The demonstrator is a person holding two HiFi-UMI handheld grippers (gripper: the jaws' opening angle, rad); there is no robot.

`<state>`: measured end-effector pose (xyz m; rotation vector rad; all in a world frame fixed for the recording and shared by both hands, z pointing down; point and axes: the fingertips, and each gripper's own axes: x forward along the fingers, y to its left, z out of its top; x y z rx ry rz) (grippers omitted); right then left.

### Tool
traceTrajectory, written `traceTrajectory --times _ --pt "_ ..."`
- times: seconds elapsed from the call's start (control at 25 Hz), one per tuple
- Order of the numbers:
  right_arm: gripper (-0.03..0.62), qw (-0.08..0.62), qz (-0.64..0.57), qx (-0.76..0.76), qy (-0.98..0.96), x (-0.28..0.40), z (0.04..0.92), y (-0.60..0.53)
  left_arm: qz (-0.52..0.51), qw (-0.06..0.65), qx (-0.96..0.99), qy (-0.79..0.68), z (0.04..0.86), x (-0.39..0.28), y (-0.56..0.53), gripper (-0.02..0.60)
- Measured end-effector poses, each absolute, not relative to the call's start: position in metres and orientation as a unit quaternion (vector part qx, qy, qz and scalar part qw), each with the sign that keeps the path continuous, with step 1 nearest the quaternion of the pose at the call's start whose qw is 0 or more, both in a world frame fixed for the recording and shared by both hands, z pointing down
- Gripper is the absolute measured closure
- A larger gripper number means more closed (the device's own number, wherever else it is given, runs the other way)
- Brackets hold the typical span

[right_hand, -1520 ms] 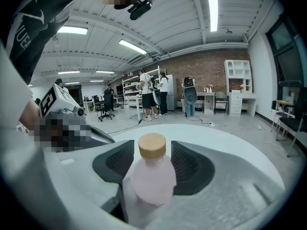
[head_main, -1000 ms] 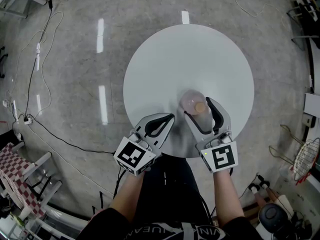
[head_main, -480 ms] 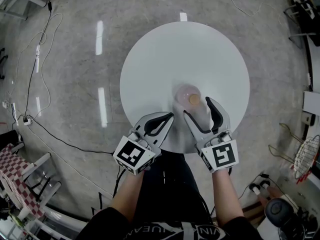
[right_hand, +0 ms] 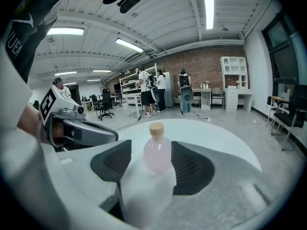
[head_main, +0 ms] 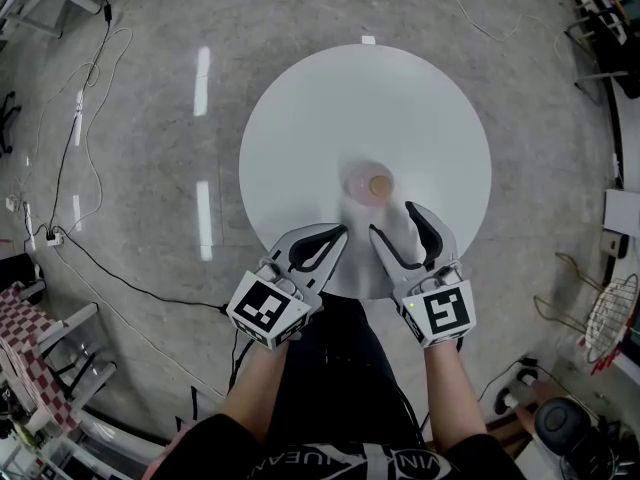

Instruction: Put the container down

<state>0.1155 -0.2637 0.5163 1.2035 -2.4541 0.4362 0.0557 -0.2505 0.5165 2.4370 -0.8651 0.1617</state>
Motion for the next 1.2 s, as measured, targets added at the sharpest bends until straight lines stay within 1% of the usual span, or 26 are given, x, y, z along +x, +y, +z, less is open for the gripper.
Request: traceTrajectory --times 0.24,0.36,0.48,0.64,1.2 --pt "0.46 0.185 0.158 0.413 -0.878 0.113 0.512 -0.251 0.059 0.27 0.903 -0.33 0.512 0.054 -0.241 0.568" --pt "0.514 0.184 0.158 0.406 -0.881 0.109 0.508 -0.242 0.056 0.267 0.903 -0.333 0.506 0.052 -0.235 0.568" --pt "0.554 0.185 0.153 0.401 -0.884 0.106 0.503 -0.235 0.053 0.265 0.902 -0.336 0.501 0.05 -0.23 0.568" --pt "0.588 0.187 0.15 0.396 -0.887 0.103 0.5 -0.228 0.049 0.26 0.902 -0.341 0.498 0.047 -0.224 0.568" --pt "0.588 0.168 0.12 0.393 -0.896 0.096 0.453 -0.215 0.023 0.244 0.903 -0.354 0.458 0.034 -0.215 0.568"
